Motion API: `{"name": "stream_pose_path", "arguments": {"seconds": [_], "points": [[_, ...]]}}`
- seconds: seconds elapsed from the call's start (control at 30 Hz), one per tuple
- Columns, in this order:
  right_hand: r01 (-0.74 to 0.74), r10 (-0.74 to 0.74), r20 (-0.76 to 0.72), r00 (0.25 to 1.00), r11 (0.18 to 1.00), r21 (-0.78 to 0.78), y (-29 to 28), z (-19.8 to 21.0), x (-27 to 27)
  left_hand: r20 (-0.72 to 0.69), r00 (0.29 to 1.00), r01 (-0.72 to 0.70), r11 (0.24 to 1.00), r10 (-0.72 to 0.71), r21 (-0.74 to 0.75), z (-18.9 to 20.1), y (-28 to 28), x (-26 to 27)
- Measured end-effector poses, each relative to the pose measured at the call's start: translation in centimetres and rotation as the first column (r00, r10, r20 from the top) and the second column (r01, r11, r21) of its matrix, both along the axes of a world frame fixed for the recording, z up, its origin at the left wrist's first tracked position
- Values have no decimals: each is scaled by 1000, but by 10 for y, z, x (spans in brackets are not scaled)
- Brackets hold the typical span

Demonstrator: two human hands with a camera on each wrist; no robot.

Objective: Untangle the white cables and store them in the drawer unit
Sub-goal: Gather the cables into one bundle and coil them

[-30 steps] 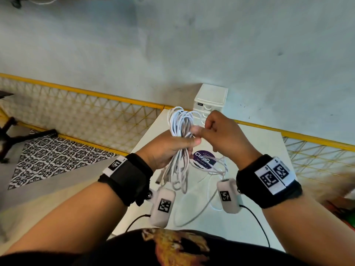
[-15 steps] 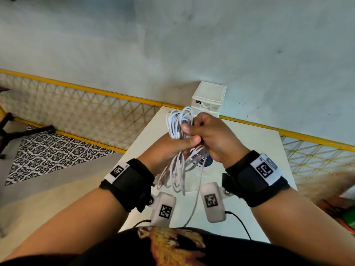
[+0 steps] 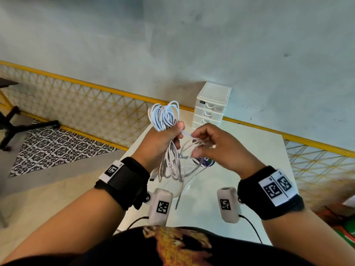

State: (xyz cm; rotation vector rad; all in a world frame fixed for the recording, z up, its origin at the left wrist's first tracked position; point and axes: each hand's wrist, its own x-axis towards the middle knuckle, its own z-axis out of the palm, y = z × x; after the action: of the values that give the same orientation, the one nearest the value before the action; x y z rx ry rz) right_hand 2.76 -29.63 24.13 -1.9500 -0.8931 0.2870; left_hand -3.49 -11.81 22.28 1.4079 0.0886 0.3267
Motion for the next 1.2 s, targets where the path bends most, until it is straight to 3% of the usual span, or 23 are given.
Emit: {"name": "stream_pose_path", "arguments": {"seconds": [0.13,0.27,0.43,0.7,0.9,1.07,1.2], "points": [[-8,23,220,975,998,-69,-10,-23,-4,-57,997,-53,992,59,115,-12,-2,-7],[31,22,338,941,988,-148,-26,-45,-2,-122,979,-129,961,162,244,-23,-7,-14],[69,-51,125,991,988,-140,-35,-55,-10,-216,953,-131,931,213,342,-46,-10,-12],[216,-223,5,975,937,-273,-34,-71,-11,-316,940,-102,990,128,98,-72,-2,-4],[388,-394,-170,903,919,-68,-4,-69,-4,-293,942,129,982,-165,-141,-79,6,4],[507,-502,-190,844,862,-27,22,-66,4,-315,888,250,927,-335,-281,-78,8,2],[573,-580,-94,809,814,-93,29,-84,11,-280,902,234,918,-327,-320,-82,19,8]]}}
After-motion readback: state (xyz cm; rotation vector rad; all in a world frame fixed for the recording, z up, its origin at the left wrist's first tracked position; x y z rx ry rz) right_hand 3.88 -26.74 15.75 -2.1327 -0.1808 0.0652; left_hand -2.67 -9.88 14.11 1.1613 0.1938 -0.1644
